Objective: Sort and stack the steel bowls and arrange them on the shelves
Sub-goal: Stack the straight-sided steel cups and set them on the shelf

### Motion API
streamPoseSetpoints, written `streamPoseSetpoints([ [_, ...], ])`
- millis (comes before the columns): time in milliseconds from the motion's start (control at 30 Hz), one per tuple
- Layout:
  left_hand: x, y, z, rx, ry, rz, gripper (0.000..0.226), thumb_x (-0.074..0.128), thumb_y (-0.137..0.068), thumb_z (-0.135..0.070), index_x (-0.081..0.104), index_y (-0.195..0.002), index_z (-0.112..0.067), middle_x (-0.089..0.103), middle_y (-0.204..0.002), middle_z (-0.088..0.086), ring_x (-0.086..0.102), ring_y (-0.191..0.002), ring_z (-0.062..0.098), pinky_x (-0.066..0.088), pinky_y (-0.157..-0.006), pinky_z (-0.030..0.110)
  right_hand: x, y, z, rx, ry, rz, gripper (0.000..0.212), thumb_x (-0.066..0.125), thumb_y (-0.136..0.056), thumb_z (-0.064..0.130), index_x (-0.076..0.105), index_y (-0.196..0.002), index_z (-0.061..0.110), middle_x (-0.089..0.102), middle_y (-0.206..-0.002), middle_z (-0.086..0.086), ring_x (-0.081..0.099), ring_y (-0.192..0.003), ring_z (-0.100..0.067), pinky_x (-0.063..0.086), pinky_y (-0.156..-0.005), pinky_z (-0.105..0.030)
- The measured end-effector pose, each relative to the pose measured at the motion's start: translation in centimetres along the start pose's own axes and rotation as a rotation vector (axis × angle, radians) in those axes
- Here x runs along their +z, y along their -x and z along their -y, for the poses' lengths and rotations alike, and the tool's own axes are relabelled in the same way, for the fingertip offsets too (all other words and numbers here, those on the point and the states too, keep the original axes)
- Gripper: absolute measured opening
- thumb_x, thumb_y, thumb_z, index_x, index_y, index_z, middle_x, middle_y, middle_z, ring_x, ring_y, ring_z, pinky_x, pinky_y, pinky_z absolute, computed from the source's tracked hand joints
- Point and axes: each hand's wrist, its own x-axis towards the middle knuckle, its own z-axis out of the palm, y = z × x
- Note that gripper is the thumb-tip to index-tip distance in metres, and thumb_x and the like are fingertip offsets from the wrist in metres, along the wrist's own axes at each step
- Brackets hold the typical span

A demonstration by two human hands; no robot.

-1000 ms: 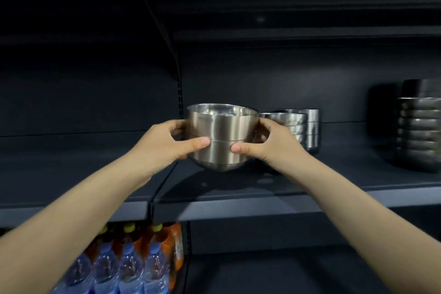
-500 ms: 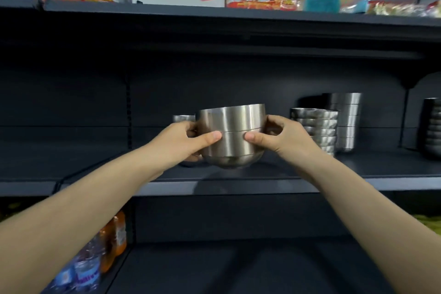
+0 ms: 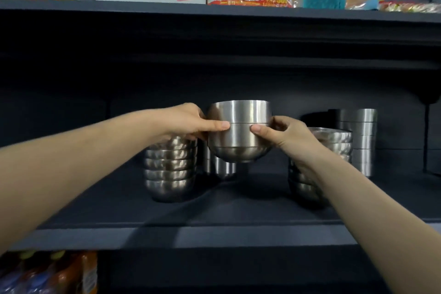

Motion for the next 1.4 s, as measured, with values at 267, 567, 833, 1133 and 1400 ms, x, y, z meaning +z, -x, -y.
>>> streamPoseSetpoints([
  [267,-3.3,-11.7,3.5,0.042,0.004,0.069,0.071,0.070,-0.072,-0.051,0.051,-0.129,-0.013,0.064,-0.117,-0.003,0.060,-0.108,0.009,0.048,-0.093,0.024,3.3,-10.9,-3.7,-0.008,-0.040,-0.028,0.036,0.079,-0.073,0.036,0.063,-0.097,0.013,0.066,-0.092,0.003,0.061,-0.086,-0.010,0.042,-0.068,-0.018],
  [567,-4.3,-19.9,6.2,0.045,0.050,0.022,0.025,0.071,-0.079,-0.036,0.060,-0.095,-0.019,0.068,-0.084,-0.009,0.062,-0.074,-0.002,0.048,-0.071,0.013,6.4,-18.1,-6.7,0.012,-0.029,-0.116,0.030,0.075,-0.078,0.024,0.053,-0.091,0.010,0.058,-0.075,-0.005,0.055,-0.064,-0.016,0.039,-0.044,-0.006],
  [833,-2.8,-22.0,8.8,-0.035,-0.017,0.138,0.061,0.069,-0.078,-0.040,0.051,-0.129,-0.012,0.062,-0.122,0.002,0.059,-0.107,0.011,0.045,-0.096,0.023,7.0,-19.5,-9.5,0.131,0.119,-0.030,0.033,0.077,-0.074,0.034,0.061,-0.092,0.011,0.065,-0.077,-0.005,0.060,-0.068,-0.017,0.043,-0.061,-0.024],
  [1133,-1.7,-22.3,9.5,-0.060,-0.058,0.197,0.037,0.061,-0.087,-0.037,0.054,-0.116,-0.016,0.061,-0.106,-0.008,0.057,-0.109,0.012,0.044,-0.089,0.019,6.9,-18.7,-10.7,0.122,0.170,-0.010,0.033,0.073,-0.079,0.033,0.063,-0.098,0.009,0.065,-0.082,-0.001,0.056,-0.065,-0.008,0.039,-0.047,-0.009],
  [1400,-1.7,-22.0,9.5,-0.060,-0.084,0.238,0.014,0.056,-0.089,-0.038,0.053,-0.095,-0.025,0.060,-0.122,0.002,0.056,-0.111,0.009,0.043,-0.089,0.021,6.9,-18.3,-11.1,0.114,0.158,-0.016,0.038,0.073,-0.078,0.038,0.063,-0.100,0.008,0.065,-0.087,-0.002,0.058,-0.076,-0.014,0.039,-0.060,-0.020],
])
